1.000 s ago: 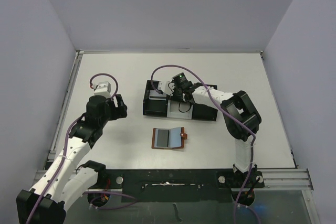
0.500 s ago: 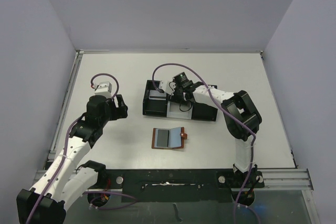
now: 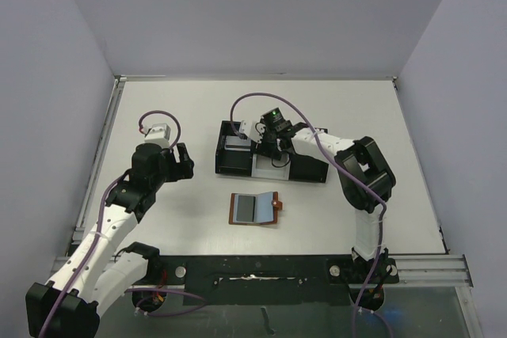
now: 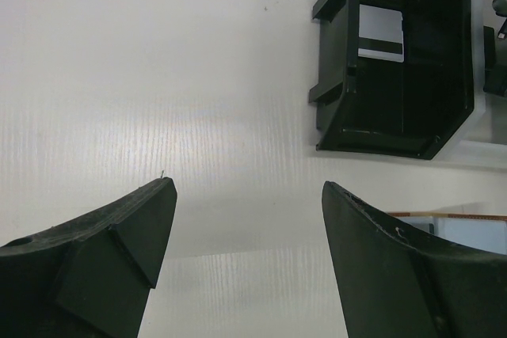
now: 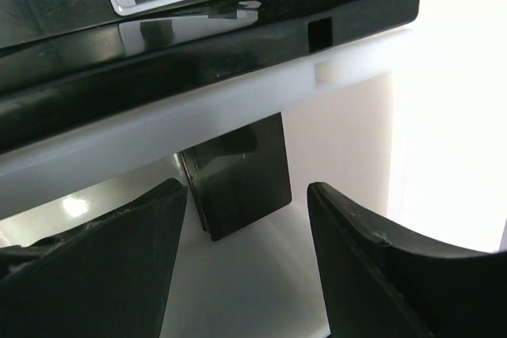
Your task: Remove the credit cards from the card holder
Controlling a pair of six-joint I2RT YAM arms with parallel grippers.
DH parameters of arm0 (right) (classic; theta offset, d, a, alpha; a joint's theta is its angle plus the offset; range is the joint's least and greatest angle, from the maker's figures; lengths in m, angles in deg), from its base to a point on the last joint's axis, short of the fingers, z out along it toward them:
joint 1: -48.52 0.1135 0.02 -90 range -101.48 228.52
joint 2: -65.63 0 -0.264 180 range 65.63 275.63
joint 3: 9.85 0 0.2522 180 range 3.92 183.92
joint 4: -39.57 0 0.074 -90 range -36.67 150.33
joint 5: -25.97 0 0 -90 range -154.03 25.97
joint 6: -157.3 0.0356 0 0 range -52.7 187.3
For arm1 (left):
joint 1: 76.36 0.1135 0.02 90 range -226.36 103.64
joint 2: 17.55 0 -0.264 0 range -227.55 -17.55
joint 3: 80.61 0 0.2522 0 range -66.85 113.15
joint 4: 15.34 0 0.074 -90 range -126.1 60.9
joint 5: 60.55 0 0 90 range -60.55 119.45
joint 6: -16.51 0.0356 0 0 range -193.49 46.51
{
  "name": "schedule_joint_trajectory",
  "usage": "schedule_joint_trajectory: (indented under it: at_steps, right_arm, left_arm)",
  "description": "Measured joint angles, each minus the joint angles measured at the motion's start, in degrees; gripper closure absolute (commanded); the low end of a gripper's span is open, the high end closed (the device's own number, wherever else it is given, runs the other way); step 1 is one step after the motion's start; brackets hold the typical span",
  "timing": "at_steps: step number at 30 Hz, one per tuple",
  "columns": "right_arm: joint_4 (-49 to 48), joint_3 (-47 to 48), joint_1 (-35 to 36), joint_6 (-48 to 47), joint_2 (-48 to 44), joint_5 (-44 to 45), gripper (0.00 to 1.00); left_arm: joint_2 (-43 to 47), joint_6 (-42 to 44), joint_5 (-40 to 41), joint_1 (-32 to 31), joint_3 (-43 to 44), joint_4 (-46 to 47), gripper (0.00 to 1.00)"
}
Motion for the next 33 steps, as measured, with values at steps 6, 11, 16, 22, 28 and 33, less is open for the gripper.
schedule_joint_trajectory:
  at_steps: [6,11,16,22,28,33]
  right_arm:
    - [-0.5,0.0,0.0,2.4,-2.2,-1.3,0.35]
    - [-0.7,0.0,0.7,6.6,-8.7,-2.1,0.34]
    - [-8.2,-5.9,2.2,17.8,-21.2,-0.3,0.23]
    - [-20.4,-22.1,2.7,39.8,-40.9,2.5,0.02]
    - [-25.4,-33.8,1.6,64.2,-53.2,5.7,0.02]
    - [-30.6,-43.6,0.8,76.2,-55.8,-2.4,0.02]
  left_arm:
    - [0.0,0.0,-0.3,0.0,0.0,0.0,0.26]
    - [0.0,0.0,-0.3,0.0,0.0,0.0,0.26]
    - [0.1,0.0,-0.3,0.0,0.0,0.0,0.26]
    - [0.3,0.0,-0.6,0.0,0.0,0.0,0.26]
    - [0.3,0.0,-1.2,0.3,0.0,0.0,0.26]
    - [0.2,0.0,-3.0,0.4,0.0,0.1,0.26]
